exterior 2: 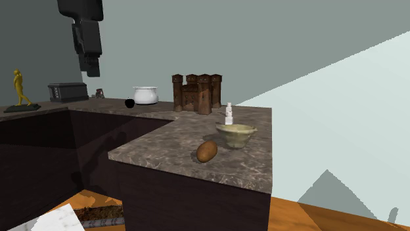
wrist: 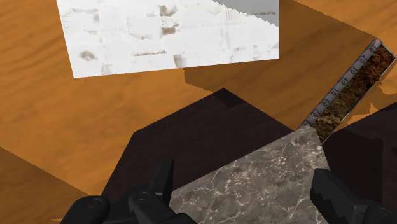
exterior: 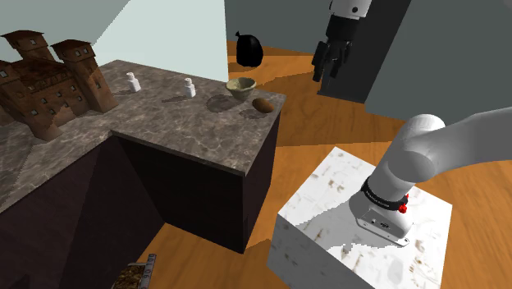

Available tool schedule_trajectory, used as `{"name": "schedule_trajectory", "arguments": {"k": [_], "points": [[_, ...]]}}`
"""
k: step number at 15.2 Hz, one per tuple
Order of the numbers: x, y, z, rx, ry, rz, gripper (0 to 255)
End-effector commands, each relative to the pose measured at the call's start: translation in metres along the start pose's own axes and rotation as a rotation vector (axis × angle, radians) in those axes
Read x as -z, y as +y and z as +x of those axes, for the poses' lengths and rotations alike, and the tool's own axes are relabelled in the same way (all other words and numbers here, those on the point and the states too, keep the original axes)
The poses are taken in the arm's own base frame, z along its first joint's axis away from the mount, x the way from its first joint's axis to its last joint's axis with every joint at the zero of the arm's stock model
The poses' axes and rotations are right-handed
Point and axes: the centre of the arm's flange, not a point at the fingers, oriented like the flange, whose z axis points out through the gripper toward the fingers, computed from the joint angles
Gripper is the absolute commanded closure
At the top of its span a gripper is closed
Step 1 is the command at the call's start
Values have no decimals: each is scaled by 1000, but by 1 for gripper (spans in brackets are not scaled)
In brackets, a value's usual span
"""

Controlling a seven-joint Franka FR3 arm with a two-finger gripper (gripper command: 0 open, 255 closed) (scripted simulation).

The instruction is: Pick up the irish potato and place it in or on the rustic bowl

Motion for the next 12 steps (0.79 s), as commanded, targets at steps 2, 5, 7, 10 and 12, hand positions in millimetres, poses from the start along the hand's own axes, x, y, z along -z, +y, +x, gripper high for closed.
{"name": "schedule_trajectory", "arguments": {"k": [2, 5, 7, 10, 12], "points": [[-8, 1, 10, 8, 3, -8, 0], [-32, 5, 38, 30, 13, -33, 0], [-48, 8, 58, 45, 20, -50, 0], [-71, 12, 87, 68, 30, -75, 0], [-87, 14, 107, 83, 37, -91, 0]]}}
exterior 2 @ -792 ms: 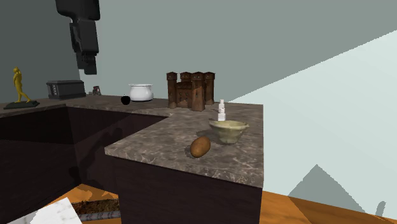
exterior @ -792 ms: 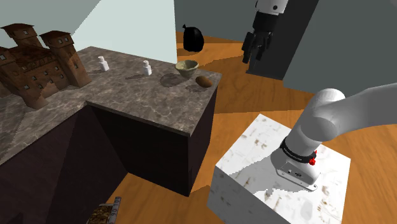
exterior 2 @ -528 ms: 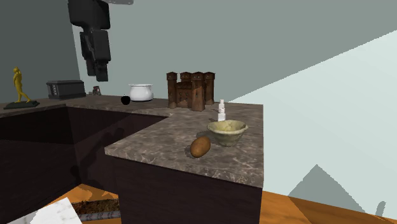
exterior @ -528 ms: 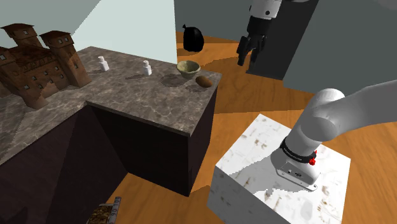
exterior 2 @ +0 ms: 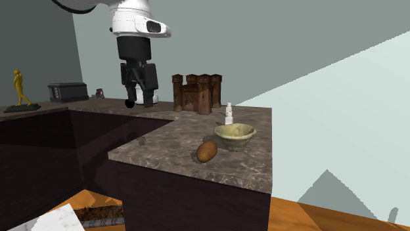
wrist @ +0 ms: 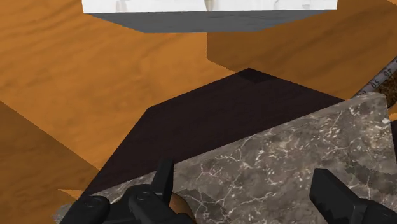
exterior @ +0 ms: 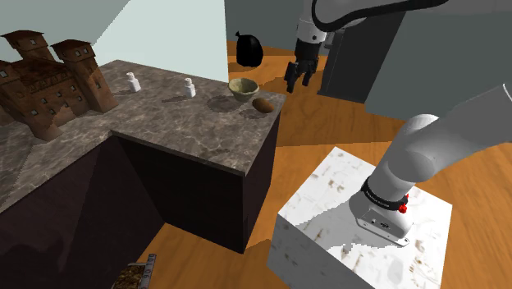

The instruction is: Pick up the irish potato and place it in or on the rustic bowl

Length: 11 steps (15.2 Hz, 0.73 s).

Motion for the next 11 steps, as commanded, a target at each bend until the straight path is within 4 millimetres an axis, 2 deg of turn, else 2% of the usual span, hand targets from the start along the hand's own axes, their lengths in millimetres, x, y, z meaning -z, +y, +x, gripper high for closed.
{"name": "schedule_trajectory", "arguments": {"k": [1, 11], "points": [[-19, 4, 18, 16, 9, -17, 0], [-97, 17, 116, 92, 42, -100, 0]]}}
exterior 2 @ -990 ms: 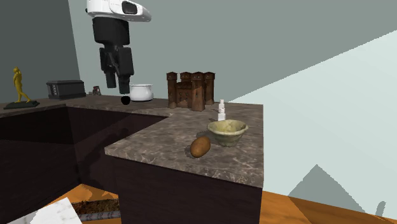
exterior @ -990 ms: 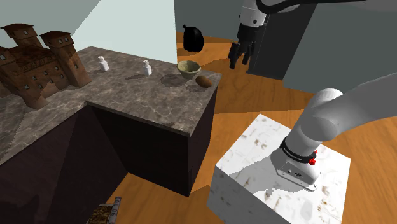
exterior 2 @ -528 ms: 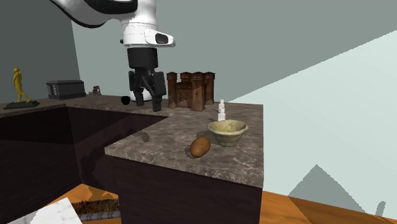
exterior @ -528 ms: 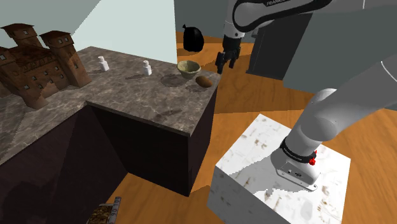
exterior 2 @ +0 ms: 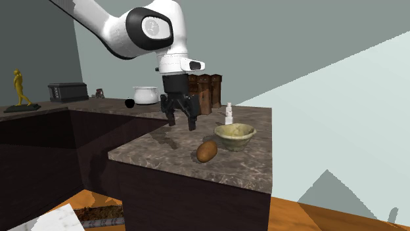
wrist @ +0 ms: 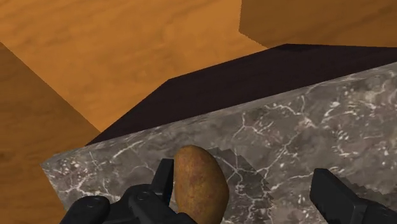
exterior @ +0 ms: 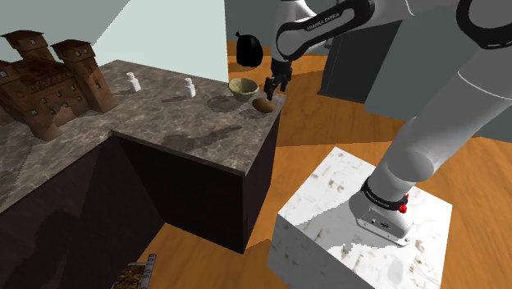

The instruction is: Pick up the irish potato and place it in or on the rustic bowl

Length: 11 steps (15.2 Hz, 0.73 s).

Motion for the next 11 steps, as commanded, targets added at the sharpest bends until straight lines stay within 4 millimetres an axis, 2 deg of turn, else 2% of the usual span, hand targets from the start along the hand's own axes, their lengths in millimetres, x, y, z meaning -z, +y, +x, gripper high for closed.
{"name": "schedule_trajectory", "arguments": {"k": [1, 7, 11], "points": [[-17, 0, 21, 16, 8, -17, 0], [-65, 8, 80, 61, 28, -67, 0], [-81, 9, 81, 62, 28, -68, 0]]}}
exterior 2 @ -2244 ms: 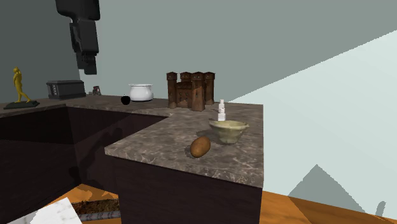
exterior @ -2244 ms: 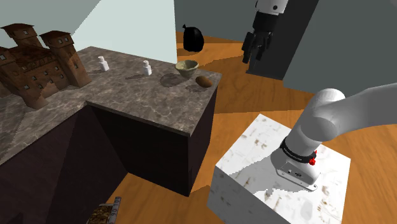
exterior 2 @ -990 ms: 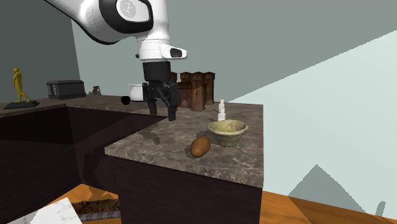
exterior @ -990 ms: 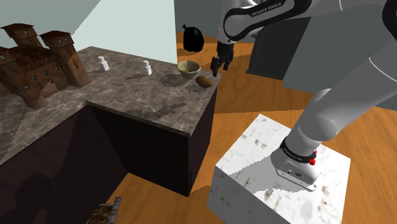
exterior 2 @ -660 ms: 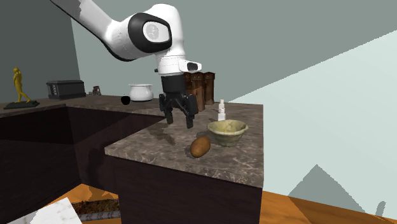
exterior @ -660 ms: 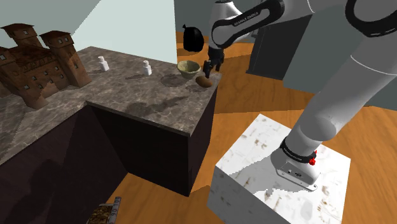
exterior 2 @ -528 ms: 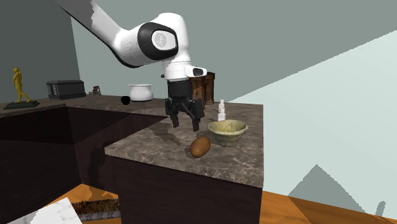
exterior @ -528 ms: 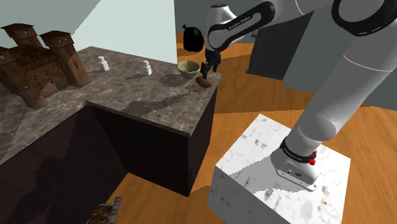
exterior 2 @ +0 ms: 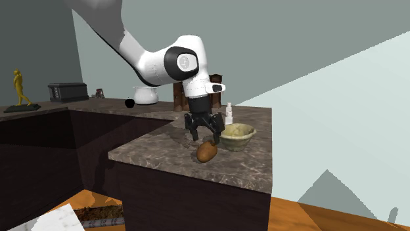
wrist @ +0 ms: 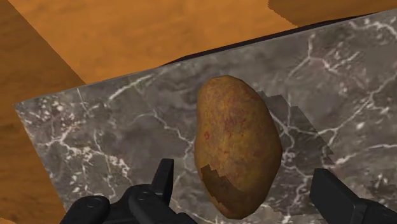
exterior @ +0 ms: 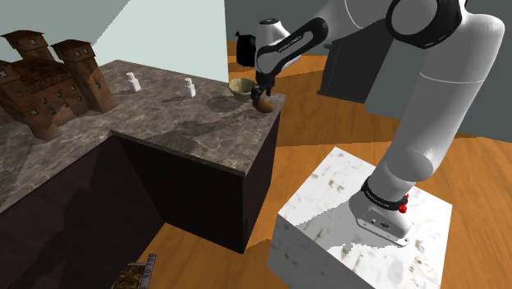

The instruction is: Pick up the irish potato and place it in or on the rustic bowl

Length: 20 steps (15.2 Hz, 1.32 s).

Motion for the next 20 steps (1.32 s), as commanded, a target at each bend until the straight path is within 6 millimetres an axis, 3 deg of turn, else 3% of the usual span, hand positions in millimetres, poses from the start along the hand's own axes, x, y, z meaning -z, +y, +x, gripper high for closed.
{"name": "schedule_trajectory", "arguments": {"k": [1, 4, 12, 13, 20], "points": [[-10, 0, 1, 1, 1, -1, 0], [-29, 0, 1, 1, 1, -1, 0], [-29, 0, 1, 1, 1, -1, 0], [-29, 0, 1, 1, 1, -1, 255], [-29, 0, 1, 1, 1, -1, 255]]}}
